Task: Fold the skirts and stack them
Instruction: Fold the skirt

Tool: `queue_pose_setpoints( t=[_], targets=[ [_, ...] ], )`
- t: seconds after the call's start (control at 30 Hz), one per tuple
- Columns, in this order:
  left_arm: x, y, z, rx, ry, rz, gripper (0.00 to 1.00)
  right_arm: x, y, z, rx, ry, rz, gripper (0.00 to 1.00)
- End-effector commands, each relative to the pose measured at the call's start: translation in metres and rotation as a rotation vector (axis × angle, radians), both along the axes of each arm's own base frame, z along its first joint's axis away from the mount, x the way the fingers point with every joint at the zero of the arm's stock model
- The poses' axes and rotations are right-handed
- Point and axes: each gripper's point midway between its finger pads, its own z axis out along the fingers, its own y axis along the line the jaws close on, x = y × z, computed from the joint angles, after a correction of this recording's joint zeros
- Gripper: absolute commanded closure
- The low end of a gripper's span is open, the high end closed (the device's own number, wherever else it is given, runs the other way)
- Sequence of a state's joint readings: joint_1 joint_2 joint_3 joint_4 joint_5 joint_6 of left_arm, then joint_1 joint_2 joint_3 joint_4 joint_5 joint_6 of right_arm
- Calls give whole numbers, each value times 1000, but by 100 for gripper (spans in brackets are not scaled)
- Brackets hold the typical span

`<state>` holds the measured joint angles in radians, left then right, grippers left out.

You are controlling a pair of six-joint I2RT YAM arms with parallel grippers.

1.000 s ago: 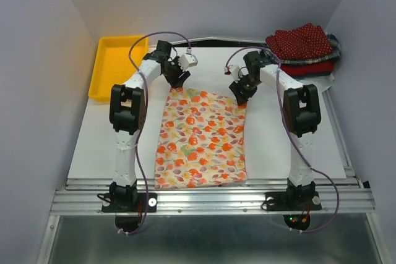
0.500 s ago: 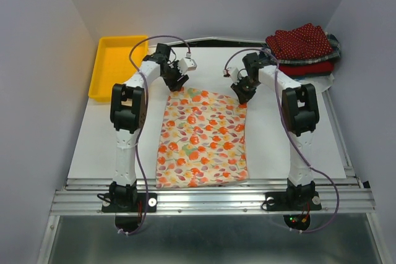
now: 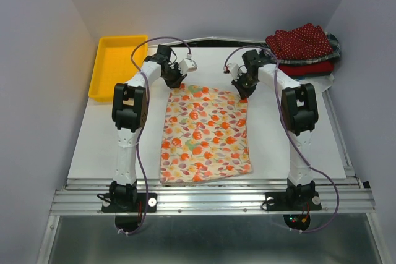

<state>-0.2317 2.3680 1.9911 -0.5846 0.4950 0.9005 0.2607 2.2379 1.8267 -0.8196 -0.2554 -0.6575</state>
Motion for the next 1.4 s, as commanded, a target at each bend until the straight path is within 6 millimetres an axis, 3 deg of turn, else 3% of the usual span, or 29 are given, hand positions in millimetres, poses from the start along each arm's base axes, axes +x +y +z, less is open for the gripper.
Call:
queue_pose_setpoints(
  t=[0.0, 0.07, 0.17, 0.23, 0.3, 0.33, 0.4, 0.43, 0.47, 0.5, 0.53, 0.57, 0.6, 0.63, 0.67, 0.7, 0.73, 0.8, 0.83, 0.9, 0.93, 0.97, 1.0, 1.03, 1.07, 1.17, 1.27, 1.37],
  targets=[
    [42, 7, 63, -37, -190, 80, 92, 64, -17, 39, -35, -230, -114, 99],
    [55, 8, 88, -35, -261, 98, 100, 84, -20, 59, -41, -319, -163, 99],
    [70, 16, 116, -14, -340, 147, 100, 108, -29, 97, -30, -454, -227, 99],
    [71, 21, 139, -17, -396, 160, 100, 114, -30, 124, -14, -526, -240, 99],
    [63, 24, 160, -29, -441, 177, 100, 107, -29, 142, 8, -559, -235, 99],
    [59, 24, 168, -37, -458, 179, 100, 108, -29, 162, 24, -606, -237, 99],
    [47, 24, 178, -45, -479, 185, 100, 96, -27, 162, 44, -617, -213, 99],
    [33, 28, 188, -39, -508, 192, 100, 90, -26, 187, 67, -673, -191, 99],
    [24, 29, 190, -38, -515, 192, 100, 83, -26, 191, 72, -685, -181, 99],
    [15, 29, 195, -38, -532, 191, 100, 69, -29, 173, 59, -652, -167, 99],
    [-5, 33, 197, -35, -548, 198, 100, 62, -30, 174, 56, -660, -150, 99],
    [-16, 34, 194, -35, -544, 198, 100, 52, -29, 194, 79, -711, -134, 99],
    [-29, 31, 194, -33, -547, 187, 100, 35, -32, 170, 61, -668, -108, 99],
    [-52, 34, 185, -13, -541, 166, 100, 22, -29, 187, 94, -709, -85, 99],
    [-65, 33, 180, -1, -540, 156, 100, 13, -31, 184, 98, -714, -80, 99],
    [-77, 30, 179, 5, -552, 150, 100, -6, -35, 154, 81, -664, -68, 99],
    [-99, 32, 173, 2, -562, 144, 100, -17, -32, 148, 78, -665, -37, 99],
    [-122, 31, 164, 2, -565, 121, 100, -37, -32, 137, 73, -660, -12, 99],
    [-133, 30, 157, 8, -561, 110, 100, -59, -32, 122, 66, -635, 17, 99],
    [-167, 26, 142, 18, -558, 66, 100, -80, -30, 108, 64, -618, 58, 99],
    [-184, 31, 130, 30, -552, 61, 100, -100, -29, 97, 48, -611, 110, 99],
    [-197, 26, 122, 32, -545, 29, 100, -113, -27, 90, 41, -594, 149, 95],
    [-205, 28, 117, 40, -548, 15, 87, -124, -25, 85, 33, -587, 181, 87],
    [-217, 26, 122, 21, -567, -2, 72, -135, -26, 90, 23, -614, 225, 64],
    [-234, 29, 103, 37, -515, -33, 37, -152, -27, 76, 20, -574, 251, 55],
    [-272, 20, 114, -40, -514, -124, 3, -163, -35, 90, 8, -635, 240, 40],
    [-291, 20, 133, -103, -533, -124, 1, -170, -36, 115, 29, -678, 228, 18],
    [-294, 24, 135, -95, -488, -80, 1, -169, -30, 141, 84, -668, 185, 18]
  ],
)
